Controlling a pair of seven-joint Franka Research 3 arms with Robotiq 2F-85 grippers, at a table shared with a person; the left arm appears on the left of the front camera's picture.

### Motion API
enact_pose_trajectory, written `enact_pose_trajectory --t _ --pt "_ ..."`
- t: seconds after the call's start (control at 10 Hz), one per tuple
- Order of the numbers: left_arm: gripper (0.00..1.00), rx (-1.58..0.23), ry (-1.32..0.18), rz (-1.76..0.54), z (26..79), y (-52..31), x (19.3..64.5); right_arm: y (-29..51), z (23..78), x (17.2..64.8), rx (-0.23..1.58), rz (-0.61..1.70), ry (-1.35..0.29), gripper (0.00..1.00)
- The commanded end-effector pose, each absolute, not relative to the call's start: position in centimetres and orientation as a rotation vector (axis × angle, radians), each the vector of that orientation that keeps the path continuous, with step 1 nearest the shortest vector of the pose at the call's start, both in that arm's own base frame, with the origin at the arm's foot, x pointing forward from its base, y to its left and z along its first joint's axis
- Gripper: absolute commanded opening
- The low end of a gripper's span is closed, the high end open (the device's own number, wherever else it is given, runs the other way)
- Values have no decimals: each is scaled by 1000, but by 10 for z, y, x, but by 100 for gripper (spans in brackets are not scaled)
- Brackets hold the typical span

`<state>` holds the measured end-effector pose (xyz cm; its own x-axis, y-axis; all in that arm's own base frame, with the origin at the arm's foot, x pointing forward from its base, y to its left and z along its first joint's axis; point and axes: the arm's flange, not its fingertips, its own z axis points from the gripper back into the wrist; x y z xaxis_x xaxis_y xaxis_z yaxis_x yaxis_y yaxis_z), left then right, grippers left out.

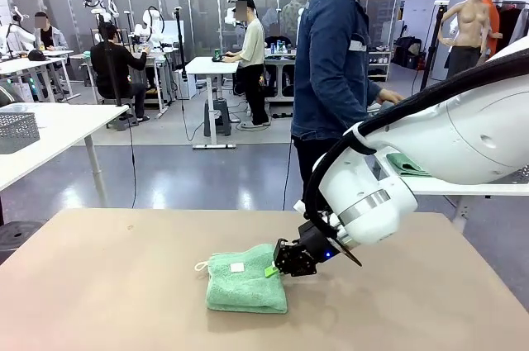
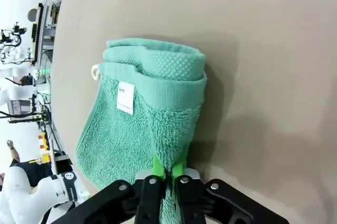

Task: Fold the towels and place them in the basket.
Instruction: Place the folded Towel with hook on the right side of the table.

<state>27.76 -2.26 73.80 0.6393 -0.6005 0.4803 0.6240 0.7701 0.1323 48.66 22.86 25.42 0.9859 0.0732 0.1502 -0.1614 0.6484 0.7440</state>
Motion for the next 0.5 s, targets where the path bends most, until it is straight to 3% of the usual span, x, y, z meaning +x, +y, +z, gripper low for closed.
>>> enact_pose_trajectory --t 0.0,0.4 --pt "100 -41 -538 -717 735 -22 276 225 254 488 860 144 -116 0" --pt "100 -41 -538 -717 735 -22 276 225 254 488 860 144 -116 0"
